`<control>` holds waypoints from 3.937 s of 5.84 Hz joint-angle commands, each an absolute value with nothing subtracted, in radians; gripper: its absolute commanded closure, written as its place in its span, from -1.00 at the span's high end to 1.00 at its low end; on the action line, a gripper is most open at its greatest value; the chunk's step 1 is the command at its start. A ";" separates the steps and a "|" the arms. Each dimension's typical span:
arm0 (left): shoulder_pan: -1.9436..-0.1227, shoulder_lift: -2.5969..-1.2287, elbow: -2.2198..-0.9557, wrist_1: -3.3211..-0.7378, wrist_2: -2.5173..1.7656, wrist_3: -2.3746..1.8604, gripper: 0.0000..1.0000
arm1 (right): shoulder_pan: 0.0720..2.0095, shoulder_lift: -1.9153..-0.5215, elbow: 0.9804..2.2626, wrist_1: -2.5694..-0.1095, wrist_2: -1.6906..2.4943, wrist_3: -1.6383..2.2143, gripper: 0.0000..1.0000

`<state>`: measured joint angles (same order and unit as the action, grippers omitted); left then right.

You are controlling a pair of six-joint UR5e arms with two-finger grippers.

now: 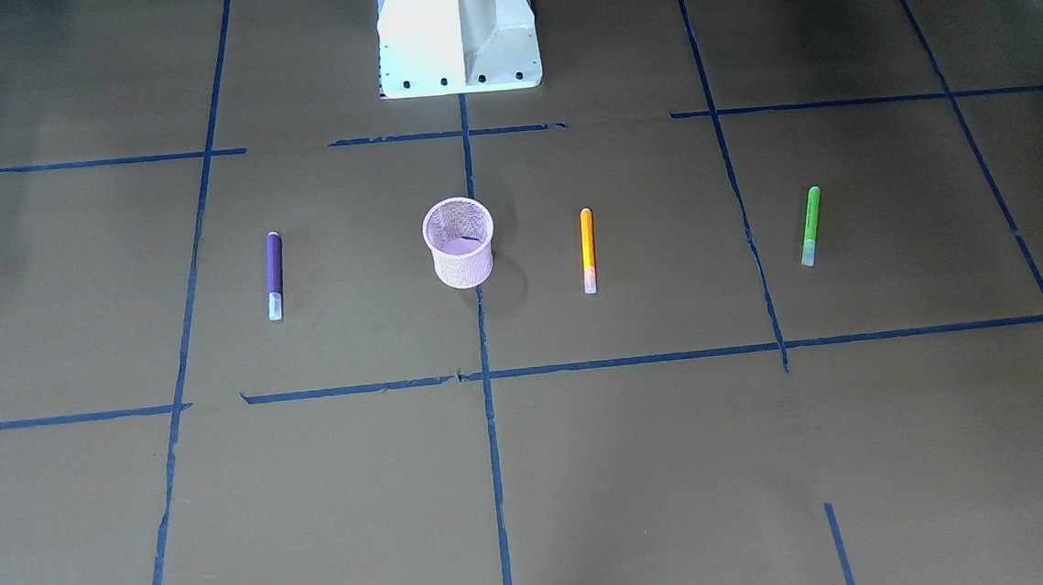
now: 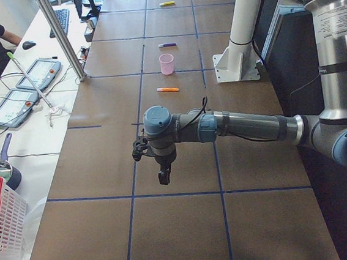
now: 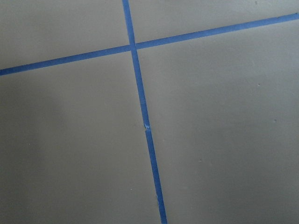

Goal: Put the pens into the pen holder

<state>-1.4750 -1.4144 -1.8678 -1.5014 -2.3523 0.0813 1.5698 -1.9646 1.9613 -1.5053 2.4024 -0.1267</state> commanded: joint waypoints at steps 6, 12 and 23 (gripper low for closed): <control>-0.904 -1.663 -1.797 -1.684 -2.202 -0.258 0.99 | 1.569 -1.974 1.953 -1.483 2.482 -0.127 0.99; -0.859 -1.758 -1.643 -1.686 -2.204 -0.259 0.60 | 1.546 -1.977 1.925 -1.486 2.471 -0.130 1.00; -0.839 -1.784 -1.644 -1.686 -2.200 -0.267 -1.00 | 1.548 -1.976 1.922 -1.483 2.482 -0.112 1.00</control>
